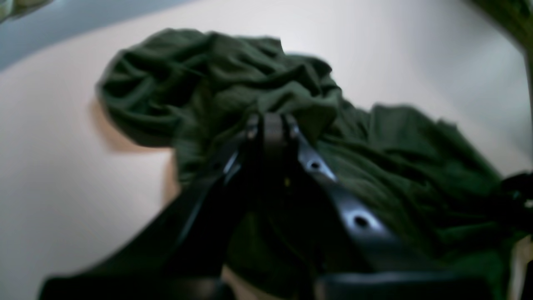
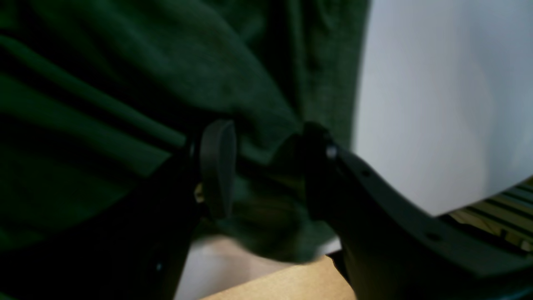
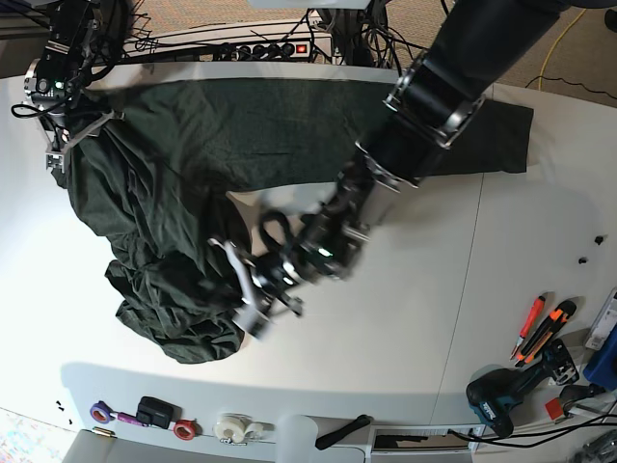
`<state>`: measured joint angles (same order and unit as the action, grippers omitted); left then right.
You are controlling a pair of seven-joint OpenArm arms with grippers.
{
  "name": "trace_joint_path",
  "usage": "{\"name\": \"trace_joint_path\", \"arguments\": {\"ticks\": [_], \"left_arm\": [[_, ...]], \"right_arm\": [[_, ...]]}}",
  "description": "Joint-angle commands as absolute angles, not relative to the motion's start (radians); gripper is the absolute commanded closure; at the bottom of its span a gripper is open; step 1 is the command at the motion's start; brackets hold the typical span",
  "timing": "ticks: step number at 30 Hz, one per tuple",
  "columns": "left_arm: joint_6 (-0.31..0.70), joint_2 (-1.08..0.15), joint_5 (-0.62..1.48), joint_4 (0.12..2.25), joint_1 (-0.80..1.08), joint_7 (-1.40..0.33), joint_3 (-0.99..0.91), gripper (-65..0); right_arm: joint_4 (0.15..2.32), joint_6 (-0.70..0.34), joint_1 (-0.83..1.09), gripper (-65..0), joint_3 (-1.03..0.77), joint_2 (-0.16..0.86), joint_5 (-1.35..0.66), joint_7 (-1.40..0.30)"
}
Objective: Layout the t-shirt on the table in an organized manner, then fold the t-shirt properly
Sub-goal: 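Drag the grasped fabric away from the right gripper and release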
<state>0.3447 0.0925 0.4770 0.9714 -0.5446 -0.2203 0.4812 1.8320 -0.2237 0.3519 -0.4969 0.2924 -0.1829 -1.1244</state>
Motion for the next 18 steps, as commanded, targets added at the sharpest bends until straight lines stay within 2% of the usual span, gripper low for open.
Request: {"name": "trace_joint_path", "arguments": {"ticks": [1,10,12,15,16,18], "left_arm": [[0.384,0.080,0.505,0.997,-0.576,-0.216,0.450,0.0],[0.698,-0.083,0.781,0.999,-0.508,-0.353,0.280,0.0],[0.698,-0.111,0.795,0.999,-0.468,-0.353,0.266,-1.0],[0.698,-0.143,0.849,0.999,-0.408,-0.352,0.265,-25.4],[0.698,-0.151,0.868,0.999,-0.393,-0.352,0.265,-30.2],[0.698,-0.159,0.905,1.004,-0.374,-0.350,0.262,-31.8]], "right_arm": [[1.845,-0.212,0.349,-26.1,-0.504,0.308,-0.182,-1.107],[1.844,-0.212,0.349,-26.0,-0.504,0.308,-0.182,-1.107],[1.844,-0.212,0.349,-26.1,-0.504,0.308,-0.183,-1.107],[1.844,-0.211,0.348,-26.1,-0.504,0.308,-0.183,-1.107],[1.844,-0.211,0.348,-26.1,-0.504,0.308,-0.183,-1.107],[1.844,-0.211,0.346,-26.0,-0.504,0.308,-0.183,-1.108]]}}
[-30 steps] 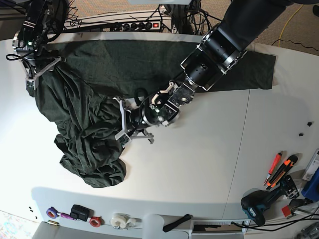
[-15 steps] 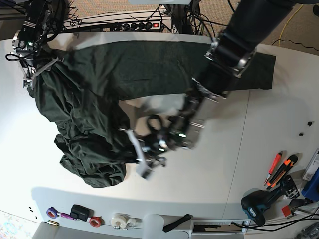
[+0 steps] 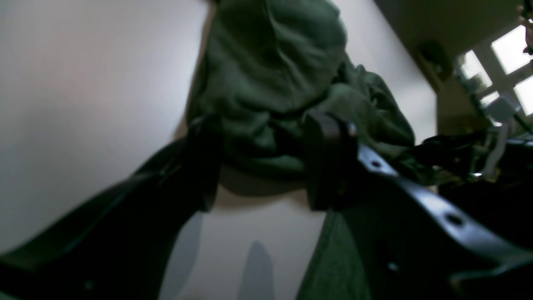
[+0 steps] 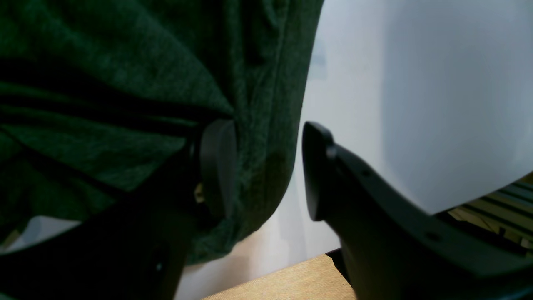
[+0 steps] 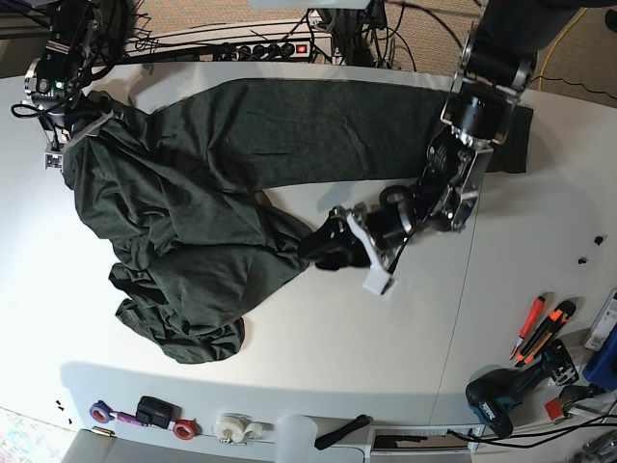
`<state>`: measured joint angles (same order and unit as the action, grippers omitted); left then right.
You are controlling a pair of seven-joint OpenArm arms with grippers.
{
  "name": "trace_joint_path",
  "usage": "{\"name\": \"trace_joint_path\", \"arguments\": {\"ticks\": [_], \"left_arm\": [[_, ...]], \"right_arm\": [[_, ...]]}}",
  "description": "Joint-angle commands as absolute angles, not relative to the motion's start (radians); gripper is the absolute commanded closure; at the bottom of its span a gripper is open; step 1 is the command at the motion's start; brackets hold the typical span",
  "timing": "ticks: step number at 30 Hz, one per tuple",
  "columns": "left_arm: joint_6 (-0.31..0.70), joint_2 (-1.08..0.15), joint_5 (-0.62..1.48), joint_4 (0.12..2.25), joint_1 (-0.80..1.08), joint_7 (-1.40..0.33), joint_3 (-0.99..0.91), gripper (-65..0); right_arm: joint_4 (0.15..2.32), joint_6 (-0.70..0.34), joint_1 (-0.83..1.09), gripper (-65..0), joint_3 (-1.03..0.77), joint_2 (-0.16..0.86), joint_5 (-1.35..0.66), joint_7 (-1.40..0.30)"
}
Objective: Layout the t-shirt on the table in an organized manner, then fold the t-shirt properly
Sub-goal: 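Drag the grasped fabric away from the right gripper and release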
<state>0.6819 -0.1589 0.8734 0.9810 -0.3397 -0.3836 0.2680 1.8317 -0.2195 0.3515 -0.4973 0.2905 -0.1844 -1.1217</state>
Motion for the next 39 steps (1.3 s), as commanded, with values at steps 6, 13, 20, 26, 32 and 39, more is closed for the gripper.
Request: {"name": "trace_joint_path", "arguments": {"ticks": [6,13,20,26,32,39], "left_arm": [[0.698,-0.134,0.869,1.082,-0.417,-0.404,0.234,-31.5],[0.499,0.008,0.593,1.040,-0.642,-0.501,0.408,-31.5],[0.393,0.125,0.363,0.859,-0.790,-0.443,0.653,-31.5],[0.345,0.157,0.300,0.641,-0.792,-0.278,0.696,-31.5],[0.270,0.157,0.288,0.613,-0.791,-0.247,0.696,-15.6],[0.273,0.157,0.291,0.633,-0.766,-0.217,0.687,0.0]], "right_arm": [[1.844,-0.212,0.346,-26.0,-0.504,0.308,-0.183,-1.106],[1.844,-0.213,0.340,-26.1,-0.504,0.308,-0.188,-1.108],[1.844,-0.213,0.341,-26.0,-0.504,0.308,-0.190,-1.116],[1.844,-0.219,0.337,-26.0,-0.504,0.305,-0.195,-1.118],[1.844,-0.221,0.332,-26.1,-0.504,0.304,-0.194,-1.114],[1.844,-0.222,0.331,-26.0,-0.504,0.305,-0.201,-1.113]]}}
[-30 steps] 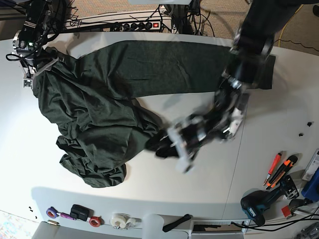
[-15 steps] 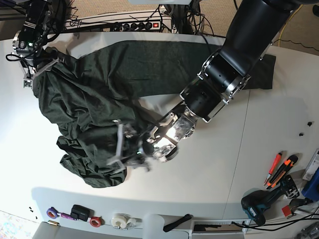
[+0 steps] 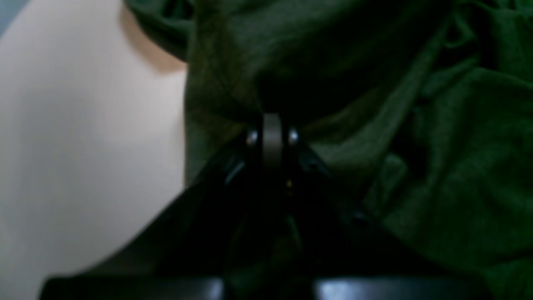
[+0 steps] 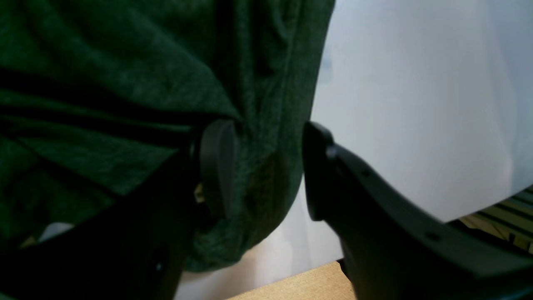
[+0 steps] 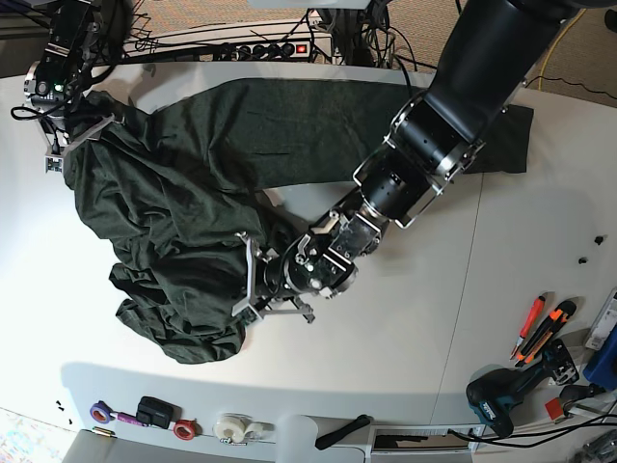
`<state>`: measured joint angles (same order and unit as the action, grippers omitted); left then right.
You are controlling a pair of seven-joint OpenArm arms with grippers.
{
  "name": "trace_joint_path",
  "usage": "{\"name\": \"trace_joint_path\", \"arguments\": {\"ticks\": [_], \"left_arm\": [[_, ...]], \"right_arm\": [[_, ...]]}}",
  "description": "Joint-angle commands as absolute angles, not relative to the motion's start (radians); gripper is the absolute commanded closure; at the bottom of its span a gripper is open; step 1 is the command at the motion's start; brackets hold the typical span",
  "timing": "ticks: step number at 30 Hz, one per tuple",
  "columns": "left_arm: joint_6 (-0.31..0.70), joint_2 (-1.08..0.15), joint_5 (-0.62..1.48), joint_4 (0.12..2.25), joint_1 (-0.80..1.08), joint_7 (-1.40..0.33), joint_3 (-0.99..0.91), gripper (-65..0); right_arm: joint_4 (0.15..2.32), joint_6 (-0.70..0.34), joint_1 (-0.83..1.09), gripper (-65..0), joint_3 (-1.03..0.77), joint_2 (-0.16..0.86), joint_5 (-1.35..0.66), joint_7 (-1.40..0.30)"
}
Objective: Layout the t-shirt on the table in an organized manner, then fold the t-shirt properly
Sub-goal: 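Drag the grasped fabric away from the right gripper and release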
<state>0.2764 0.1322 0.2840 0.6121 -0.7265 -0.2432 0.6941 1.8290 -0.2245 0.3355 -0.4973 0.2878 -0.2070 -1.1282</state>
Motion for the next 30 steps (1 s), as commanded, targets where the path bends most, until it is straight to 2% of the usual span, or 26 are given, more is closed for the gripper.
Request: {"name": "trace_joint_path", "arguments": {"ticks": [1,8,15,24,30], "left_arm": [[0.273,0.157,0.291,0.652,-0.762,-0.224,0.670,0.0],[0.290,0.135,0.354,0.816,-0.734,-0.388,0.383,0.0],[0.434,0.053,0.543,0.982,-0.642,-0.580,0.136,0.0],[0.574,-0.130,0.759,1.093,-0.430,-0.599,-0.002,0.0],[0.684,-0.193,0.902,1.140,-0.295,-0.613,-0.131,0.0]], "right_arm": [[1.844,-0.222,0.332,-26.1,-0.504,0.305,-0.201,-1.114],[1.844,-0.222,0.332,-26.0,-0.504,0.305,-0.201,-1.114],[1.844,-0.222,0.329,-26.0,-0.504,0.305,-0.201,-1.108],[1.844,-0.222,0.329,-26.0,-0.504,0.305,-0.200,-1.106],[1.844,-0.221,0.329,-26.0,-0.504,0.305,-0.200,-1.106]]}}
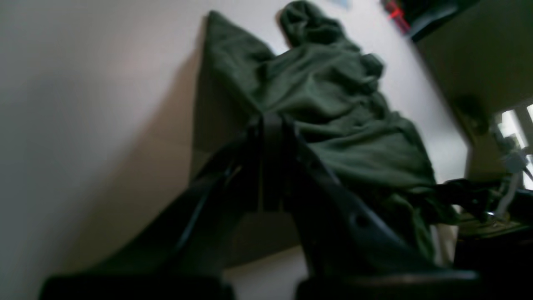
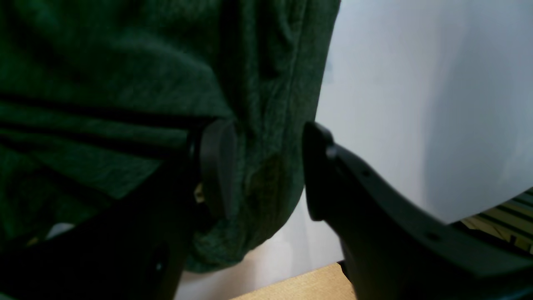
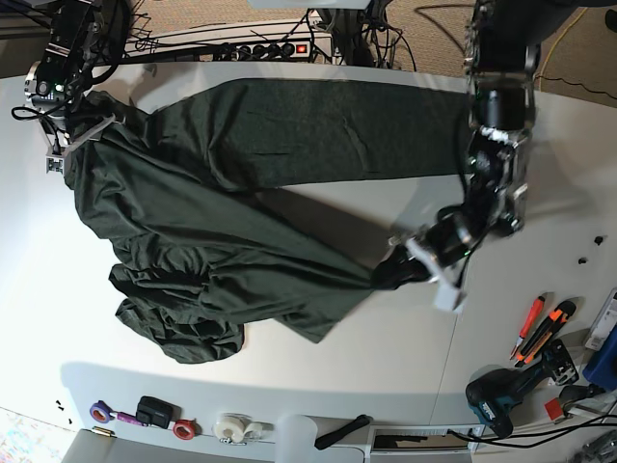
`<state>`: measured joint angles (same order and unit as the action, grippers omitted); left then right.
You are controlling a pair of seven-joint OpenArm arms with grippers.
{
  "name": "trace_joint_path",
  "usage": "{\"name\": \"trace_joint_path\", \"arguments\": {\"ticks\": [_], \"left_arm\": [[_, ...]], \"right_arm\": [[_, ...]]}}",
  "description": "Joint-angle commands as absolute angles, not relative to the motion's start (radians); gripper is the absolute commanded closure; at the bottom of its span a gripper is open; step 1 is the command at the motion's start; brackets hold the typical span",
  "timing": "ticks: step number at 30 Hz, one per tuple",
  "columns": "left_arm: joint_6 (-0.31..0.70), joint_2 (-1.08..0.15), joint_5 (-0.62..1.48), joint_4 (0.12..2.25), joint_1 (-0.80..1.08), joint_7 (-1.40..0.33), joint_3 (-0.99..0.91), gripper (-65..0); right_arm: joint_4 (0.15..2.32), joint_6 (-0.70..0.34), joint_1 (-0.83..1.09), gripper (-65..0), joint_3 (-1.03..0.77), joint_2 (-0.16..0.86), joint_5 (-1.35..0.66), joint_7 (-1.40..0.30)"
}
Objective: Layout the t-shirt on the table in an organized manner, then fold the t-shirt properly
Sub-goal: 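Drag the grasped fabric away from the right gripper and release, then grasp the shirt hem with the left gripper and pull it outward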
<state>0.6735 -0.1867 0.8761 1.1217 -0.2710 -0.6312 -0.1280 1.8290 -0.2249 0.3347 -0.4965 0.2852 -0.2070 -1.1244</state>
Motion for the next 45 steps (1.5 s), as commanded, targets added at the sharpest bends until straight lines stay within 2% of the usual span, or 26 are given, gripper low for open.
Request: {"name": "trace_joint_path", "arguments": {"ticks": [1,3,4,5,6,7,12,16,23,29,32,33,34,36,37,39,43,45], "left_arm": [[0.698,-0.198,0.928,1.140,-0.279,-0.614,-0.145,0.0],[0.698,-0.200,0.963,1.141,-0.258,-0.616,-0.158,0.0],[0.698,-0.199,0.965,1.141,-0.257,-0.622,-0.157,-9.6],[0.698,-0.197,0.962,1.141,-0.258,-0.629,-0.152,-22.2],[0.698,-0.196,0.965,1.141,-0.265,-0.633,-0.148,-31.0],[0.698,-0.195,0.966,1.141,-0.273,-0.632,-0.141,-33.3],[0.697,-0.194,0.925,1.142,-0.370,-0.627,-0.082,-32.9],[0.542,-0.175,0.601,1.125,-0.481,-0.526,0.050,-31.9],[0.358,-0.168,0.322,0.940,-0.690,-0.451,0.392,-31.9],[0.332,-0.087,0.256,0.630,-0.771,-0.354,0.500,-31.9],[0.333,-0.062,0.238,0.583,-0.761,-0.320,0.500,-30.4],[0.333,-0.060,0.239,0.583,-0.756,-0.319,0.500,-28.8],[0.332,-0.051,0.238,0.584,-0.752,-0.312,0.500,-24.2],[0.331,-0.044,0.239,0.585,-0.751,-0.282,0.499,-6.1],[0.331,-0.044,0.239,0.585,-0.751,-0.267,0.499,0.0],[0.279,-0.048,0.233,0.593,-0.751,-0.262,0.498,0.0],[0.074,-0.079,0.186,0.641,-0.751,-0.295,0.415,0.0],[0.044,-0.105,0.187,0.664,-0.750,-0.318,0.333,0.0]], "right_arm": [[1.844,-0.221,0.329,-26.0,-0.504,0.305,-0.200,-1.106],[1.844,-0.220,0.329,-26.0,-0.504,0.305,-0.200,-1.105],[1.844,-0.220,0.329,-26.1,-0.504,0.305,-0.201,-1.100],[1.844,-0.221,0.329,-26.1,-0.504,0.305,-0.201,-1.096],[1.844,-0.221,0.329,-26.0,-0.504,0.305,-0.201,-1.092],[1.844,-0.221,0.329,-26.1,-0.504,0.305,-0.201,-1.085],[1.844,-0.221,0.329,-26.1,-0.504,0.305,-0.201,-1.076],[1.844,-0.221,0.329,-26.0,-0.504,0.305,-0.201,-1.075],[1.844,-0.221,0.330,-26.0,-0.504,0.305,-0.201,-1.077],[1.844,-0.222,0.330,-26.0,-0.504,0.305,-0.201,-1.077],[1.844,-0.222,0.330,-26.1,-0.504,0.304,-0.201,-1.077],[1.844,-0.222,0.329,-26.1,-0.504,0.305,-0.201,-1.077],[1.844,-0.223,0.329,-26.1,-0.504,0.305,-0.201,-1.077],[1.844,-0.223,0.330,-26.1,-0.504,0.305,-0.201,-1.077],[1.844,-0.223,0.330,-26.1,-0.504,0.305,-0.201,-1.078],[1.844,-0.224,0.330,-26.1,-0.504,0.305,-0.201,-1.081],[1.844,-0.224,0.330,-26.1,-0.504,0.304,-0.201,-1.082],[1.844,-0.223,0.330,-26.1,-0.504,0.305,-0.201,-1.085]]}}
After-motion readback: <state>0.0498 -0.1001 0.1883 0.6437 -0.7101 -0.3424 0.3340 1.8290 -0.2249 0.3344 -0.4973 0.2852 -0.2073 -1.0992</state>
